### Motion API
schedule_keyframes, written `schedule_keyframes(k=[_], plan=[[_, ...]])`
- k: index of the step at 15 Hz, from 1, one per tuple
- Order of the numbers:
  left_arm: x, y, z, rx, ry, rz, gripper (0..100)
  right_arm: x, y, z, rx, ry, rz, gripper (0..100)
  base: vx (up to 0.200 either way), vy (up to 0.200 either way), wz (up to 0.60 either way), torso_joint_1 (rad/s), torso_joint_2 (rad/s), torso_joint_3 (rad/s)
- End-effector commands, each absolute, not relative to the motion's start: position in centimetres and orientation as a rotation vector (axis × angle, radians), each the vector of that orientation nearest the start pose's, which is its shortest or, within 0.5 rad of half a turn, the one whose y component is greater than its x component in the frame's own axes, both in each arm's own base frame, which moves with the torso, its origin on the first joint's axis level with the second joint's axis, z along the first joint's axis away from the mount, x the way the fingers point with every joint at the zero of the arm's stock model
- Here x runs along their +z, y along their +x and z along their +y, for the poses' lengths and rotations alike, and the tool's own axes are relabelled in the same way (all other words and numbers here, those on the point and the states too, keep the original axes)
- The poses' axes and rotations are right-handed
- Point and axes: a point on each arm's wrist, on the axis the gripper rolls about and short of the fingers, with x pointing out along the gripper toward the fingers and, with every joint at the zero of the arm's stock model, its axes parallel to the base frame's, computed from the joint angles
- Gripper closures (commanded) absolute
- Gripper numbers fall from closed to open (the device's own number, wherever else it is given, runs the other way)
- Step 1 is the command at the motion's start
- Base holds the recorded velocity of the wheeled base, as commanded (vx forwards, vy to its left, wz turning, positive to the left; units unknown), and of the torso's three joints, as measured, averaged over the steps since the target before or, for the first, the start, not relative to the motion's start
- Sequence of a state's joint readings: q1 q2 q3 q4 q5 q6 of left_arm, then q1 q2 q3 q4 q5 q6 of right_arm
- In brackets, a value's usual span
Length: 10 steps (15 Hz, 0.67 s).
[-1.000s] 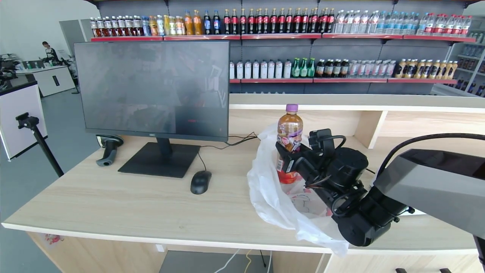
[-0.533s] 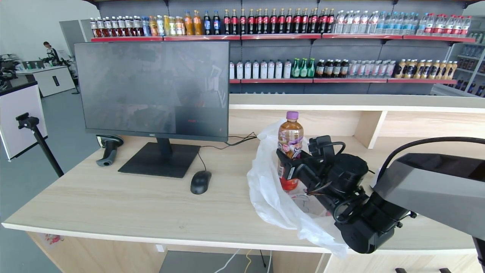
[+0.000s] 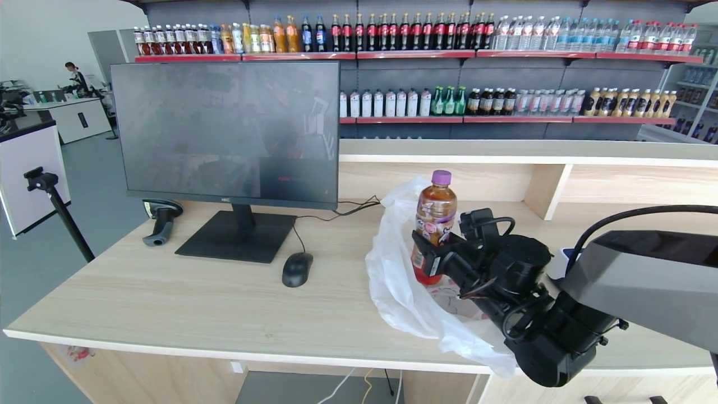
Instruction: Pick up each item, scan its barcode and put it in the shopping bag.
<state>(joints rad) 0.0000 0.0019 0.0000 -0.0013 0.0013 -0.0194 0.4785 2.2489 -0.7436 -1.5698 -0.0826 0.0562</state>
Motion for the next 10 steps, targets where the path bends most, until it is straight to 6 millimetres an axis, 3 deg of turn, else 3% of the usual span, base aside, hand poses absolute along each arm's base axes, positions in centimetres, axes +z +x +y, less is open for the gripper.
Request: schedule_keyframes(k=[1, 3, 4, 10], plan=[[7.57, -2.27, 0.00, 0.002, -0.020, 0.000, 0, 7.05, 33.47, 17.16, 0.397, 0.073, -0.048, 100, 0.000, 0.000, 0.00, 0.000, 0.00, 0.000], [7.57, -2.27, 0.00, 0.002, -0.020, 0.000, 0, 7.02, 33.50, 17.17, 0.397, 0.073, -0.048, 100, 0.000, 0.000, 0.00, 0.000, 0.00, 0.000], [7.58, -2.27, 0.00, 0.002, -0.020, -0.002, 0, 6.99, 33.48, 17.16, 0.397, 0.074, -0.046, 0, 0.000, 0.000, 0.00, 0.000, 0.00, 0.000], [7.58, -2.27, 0.00, 0.002, -0.020, -0.002, 0, 7.70, 32.76, 16.84, 0.396, 0.075, -0.049, 0, 0.000, 0.000, 0.00, 0.000, 0.00, 0.000]])
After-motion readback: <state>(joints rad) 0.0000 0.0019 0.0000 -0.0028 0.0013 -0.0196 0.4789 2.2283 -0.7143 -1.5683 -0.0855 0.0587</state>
